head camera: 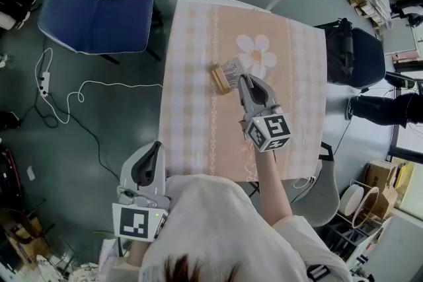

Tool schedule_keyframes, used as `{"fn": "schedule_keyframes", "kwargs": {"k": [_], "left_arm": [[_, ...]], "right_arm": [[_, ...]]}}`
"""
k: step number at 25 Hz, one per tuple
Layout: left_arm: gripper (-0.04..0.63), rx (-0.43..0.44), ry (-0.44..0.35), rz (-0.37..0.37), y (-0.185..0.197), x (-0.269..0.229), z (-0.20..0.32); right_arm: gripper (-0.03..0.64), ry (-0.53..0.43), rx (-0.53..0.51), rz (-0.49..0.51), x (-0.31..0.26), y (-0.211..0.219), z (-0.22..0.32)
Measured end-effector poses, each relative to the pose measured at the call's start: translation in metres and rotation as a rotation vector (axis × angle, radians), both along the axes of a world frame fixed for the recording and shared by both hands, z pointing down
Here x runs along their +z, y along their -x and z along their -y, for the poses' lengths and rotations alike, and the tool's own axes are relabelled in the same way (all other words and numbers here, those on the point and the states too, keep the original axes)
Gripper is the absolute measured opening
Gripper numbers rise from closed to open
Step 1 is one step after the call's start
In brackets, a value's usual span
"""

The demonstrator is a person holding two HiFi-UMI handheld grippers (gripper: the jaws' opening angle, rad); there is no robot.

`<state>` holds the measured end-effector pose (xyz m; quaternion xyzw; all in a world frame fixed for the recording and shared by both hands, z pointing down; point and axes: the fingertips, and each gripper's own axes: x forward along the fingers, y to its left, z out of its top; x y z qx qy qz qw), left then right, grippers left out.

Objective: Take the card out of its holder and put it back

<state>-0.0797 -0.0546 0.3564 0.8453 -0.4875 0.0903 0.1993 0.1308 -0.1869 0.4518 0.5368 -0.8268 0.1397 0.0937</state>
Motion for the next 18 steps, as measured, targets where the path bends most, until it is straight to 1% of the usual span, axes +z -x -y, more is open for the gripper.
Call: {"fn": "schedule_keyframes", "kwargs": {"k": [18], "left_arm": [[0.0, -0.005, -0.009, -0.008, 0.0024, -0.0037, -0.0002]], "right_arm": [[0.014, 0.021, -0.001, -0.018, 0.0066, 0.0043, 0.0034]]}}
